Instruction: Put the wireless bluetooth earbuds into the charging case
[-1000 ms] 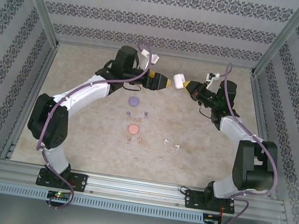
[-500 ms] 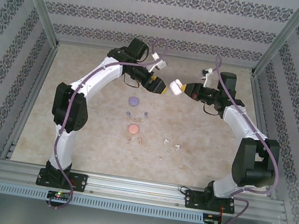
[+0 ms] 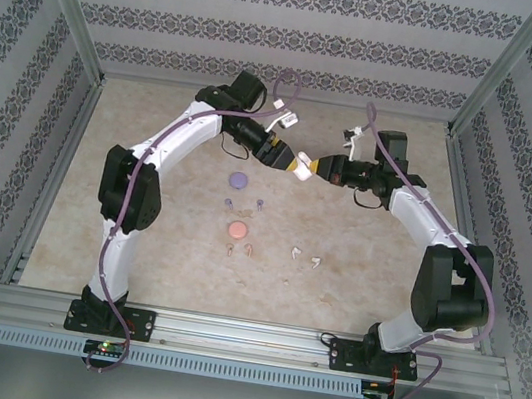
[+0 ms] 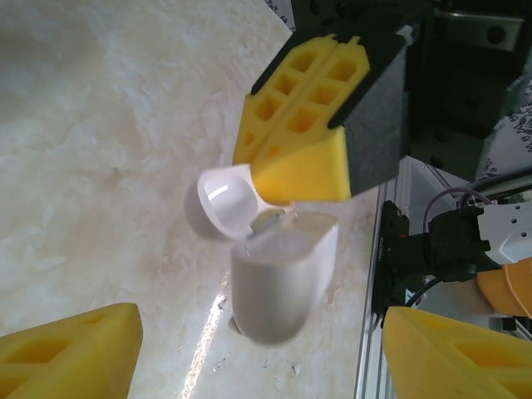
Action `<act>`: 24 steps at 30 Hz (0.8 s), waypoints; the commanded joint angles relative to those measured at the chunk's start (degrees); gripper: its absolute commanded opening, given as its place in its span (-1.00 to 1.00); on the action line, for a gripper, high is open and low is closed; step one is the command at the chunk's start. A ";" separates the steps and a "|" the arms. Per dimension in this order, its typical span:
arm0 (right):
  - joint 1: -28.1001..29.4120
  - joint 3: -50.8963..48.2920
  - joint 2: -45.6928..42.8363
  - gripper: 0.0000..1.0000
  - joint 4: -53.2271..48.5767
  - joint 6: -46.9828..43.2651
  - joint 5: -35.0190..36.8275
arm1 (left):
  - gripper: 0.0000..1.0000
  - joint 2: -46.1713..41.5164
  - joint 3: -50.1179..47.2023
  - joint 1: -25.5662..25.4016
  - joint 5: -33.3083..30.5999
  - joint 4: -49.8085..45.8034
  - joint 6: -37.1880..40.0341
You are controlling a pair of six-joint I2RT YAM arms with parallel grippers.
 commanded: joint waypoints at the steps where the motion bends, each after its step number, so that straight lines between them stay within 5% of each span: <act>1: 0.93 1.73 0.25 -1.00 2.60 0.89 -2.13 | 0.48 0.74 1.24 0.15 2.63 -0.02 0.83; 8: 1.70 2.15 0.68 -1.00 3.78 2.31 -2.48 | 0.26 0.67 0.68 0.13 5.72 0.30 0.91; 24: 1.96 2.49 1.59 -1.00 5.14 3.56 -4.67 | 0.10 0.62 0.27 -0.18 9.13 1.77 0.43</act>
